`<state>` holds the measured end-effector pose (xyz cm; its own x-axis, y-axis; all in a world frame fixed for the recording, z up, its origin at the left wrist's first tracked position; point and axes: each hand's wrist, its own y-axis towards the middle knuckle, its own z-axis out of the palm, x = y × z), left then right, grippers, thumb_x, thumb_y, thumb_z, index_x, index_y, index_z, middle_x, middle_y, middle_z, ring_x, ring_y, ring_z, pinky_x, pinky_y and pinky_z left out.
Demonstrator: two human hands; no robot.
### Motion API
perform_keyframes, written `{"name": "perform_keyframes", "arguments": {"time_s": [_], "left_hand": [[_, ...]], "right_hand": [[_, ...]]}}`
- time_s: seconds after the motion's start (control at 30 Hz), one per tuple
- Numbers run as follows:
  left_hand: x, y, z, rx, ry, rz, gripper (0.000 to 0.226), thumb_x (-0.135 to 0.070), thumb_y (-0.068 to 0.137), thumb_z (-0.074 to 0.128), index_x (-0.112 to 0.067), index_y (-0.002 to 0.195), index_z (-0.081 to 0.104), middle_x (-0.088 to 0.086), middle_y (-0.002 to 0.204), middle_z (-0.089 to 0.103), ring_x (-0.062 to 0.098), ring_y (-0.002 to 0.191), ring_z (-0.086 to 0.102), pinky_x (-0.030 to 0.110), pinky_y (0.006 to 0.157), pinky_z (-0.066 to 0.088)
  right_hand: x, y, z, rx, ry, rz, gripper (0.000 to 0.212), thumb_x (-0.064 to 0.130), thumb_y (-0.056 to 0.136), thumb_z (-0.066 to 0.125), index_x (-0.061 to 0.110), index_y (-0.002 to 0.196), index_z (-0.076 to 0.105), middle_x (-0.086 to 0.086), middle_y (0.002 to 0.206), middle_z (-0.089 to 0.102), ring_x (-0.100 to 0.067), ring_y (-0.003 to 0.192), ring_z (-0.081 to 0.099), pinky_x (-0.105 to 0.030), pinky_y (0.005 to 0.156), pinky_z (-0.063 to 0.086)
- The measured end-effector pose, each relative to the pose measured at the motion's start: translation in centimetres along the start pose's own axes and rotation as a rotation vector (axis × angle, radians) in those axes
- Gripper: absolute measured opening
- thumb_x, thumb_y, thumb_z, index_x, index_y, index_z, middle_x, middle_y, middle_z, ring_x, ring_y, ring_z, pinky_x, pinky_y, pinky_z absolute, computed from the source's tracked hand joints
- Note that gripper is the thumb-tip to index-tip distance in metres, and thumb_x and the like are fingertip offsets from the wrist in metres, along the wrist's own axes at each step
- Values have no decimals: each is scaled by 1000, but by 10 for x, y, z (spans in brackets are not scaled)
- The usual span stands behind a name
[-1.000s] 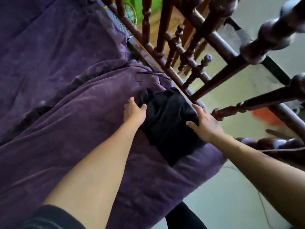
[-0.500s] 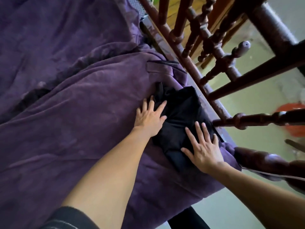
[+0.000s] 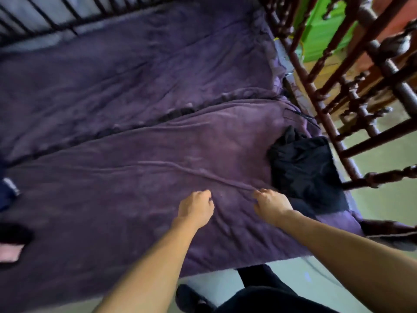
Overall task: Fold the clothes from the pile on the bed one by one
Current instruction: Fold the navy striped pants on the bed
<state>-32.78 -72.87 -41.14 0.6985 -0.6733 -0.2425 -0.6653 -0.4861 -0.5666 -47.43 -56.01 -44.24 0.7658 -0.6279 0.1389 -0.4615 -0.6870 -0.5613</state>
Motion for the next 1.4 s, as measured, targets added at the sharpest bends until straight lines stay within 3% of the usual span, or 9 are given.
{"name": "perform_keyframes", "arguments": {"time_s": [0.33,0.5,0.6,0.8,1.07,1.23,1.4], "left_hand": [[249,-220,-3,-180,-106,-313,24,-32,93,47,-19,108,60,11,114,65,34,108,59,37,84,48],[362,-314,-22,-302,-180,-454,26,-31,92,49,-19,111,62,6,114,67,29,110,59,35,86,47],[418,-351,-38,-356,-238,-527,24,-31,91,48,-21,108,62,5,110,68,29,106,61,35,83,48],[520,-383,-65,-441,-290,-612,26,-31,94,48,-19,112,62,2,111,67,26,106,61,35,85,47],[665,-387,-110,-353,-267,-678,31,-31,96,41,-17,119,59,2,122,61,22,112,56,35,91,45],[754,-395,-149,-409,-305,-747,28,-29,94,44,-18,114,60,2,114,63,22,107,57,35,88,45],[836,-394,-168,-408,-333,-756,28,-29,94,48,-22,118,59,-1,122,61,20,116,55,32,94,43]], "right_hand": [[286,-58,-7,-47,-96,-346,33,36,96,45,24,123,58,-6,125,62,-31,112,59,-36,88,48],[418,-79,-13,-104,-111,-508,24,37,95,47,24,109,60,-3,118,65,-30,108,60,-33,81,46],[489,-80,-24,-127,-127,-573,27,37,95,47,27,116,60,-1,121,64,-28,110,60,-34,83,46],[610,-50,-34,-116,-113,-647,26,40,94,48,29,115,60,2,118,65,-25,108,60,-33,81,46],[764,21,-35,-55,-100,-645,27,38,92,51,25,114,60,-2,123,63,-27,113,58,-33,85,46],[864,47,-47,-34,-101,-682,26,38,90,52,27,113,61,-4,121,64,-28,113,59,-34,87,48],[946,70,-54,-34,-100,-696,28,40,88,52,31,113,60,-2,119,64,-27,111,59,-35,85,47]]}}
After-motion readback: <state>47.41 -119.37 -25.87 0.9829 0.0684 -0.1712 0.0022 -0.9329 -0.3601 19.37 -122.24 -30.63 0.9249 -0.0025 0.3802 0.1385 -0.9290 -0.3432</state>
